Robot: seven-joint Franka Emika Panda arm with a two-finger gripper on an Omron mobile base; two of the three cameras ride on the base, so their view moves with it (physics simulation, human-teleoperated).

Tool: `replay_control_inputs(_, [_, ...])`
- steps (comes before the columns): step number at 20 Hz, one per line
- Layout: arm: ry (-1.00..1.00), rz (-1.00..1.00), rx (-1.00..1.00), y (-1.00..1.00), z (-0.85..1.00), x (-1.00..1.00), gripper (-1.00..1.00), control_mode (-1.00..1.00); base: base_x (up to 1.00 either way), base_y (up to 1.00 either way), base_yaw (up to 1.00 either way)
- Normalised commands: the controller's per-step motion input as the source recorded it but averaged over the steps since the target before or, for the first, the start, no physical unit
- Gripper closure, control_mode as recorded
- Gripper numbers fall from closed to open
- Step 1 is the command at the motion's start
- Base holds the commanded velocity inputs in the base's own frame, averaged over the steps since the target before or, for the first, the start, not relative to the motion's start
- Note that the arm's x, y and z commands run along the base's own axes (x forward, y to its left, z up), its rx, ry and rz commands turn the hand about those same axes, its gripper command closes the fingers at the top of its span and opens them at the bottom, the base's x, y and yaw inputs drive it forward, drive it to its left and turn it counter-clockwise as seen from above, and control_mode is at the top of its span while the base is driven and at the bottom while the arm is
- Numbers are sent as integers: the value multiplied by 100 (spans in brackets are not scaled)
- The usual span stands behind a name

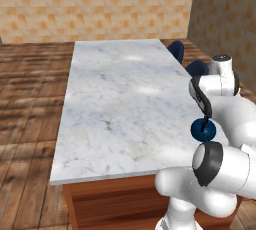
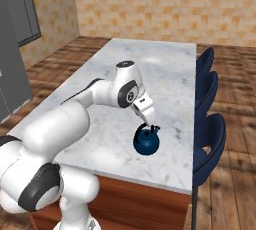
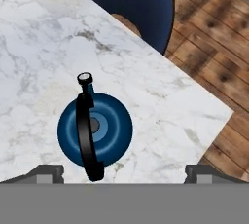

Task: The kettle is done boiling. Turn off the stove, then wait for 300 timesteps before moving the kettle to the dining table.

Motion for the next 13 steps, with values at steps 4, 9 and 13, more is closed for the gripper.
replay_control_inputs(4, [0, 0, 0, 0, 33, -60, -100, -100, 0, 0, 0])
replay_control_inputs(9, [0, 0, 0, 0, 32, -64, -100, -100, 0, 0, 0])
replay_control_inputs(13, [0, 0, 0, 0, 31, -60, -100, -100, 0, 0, 0])
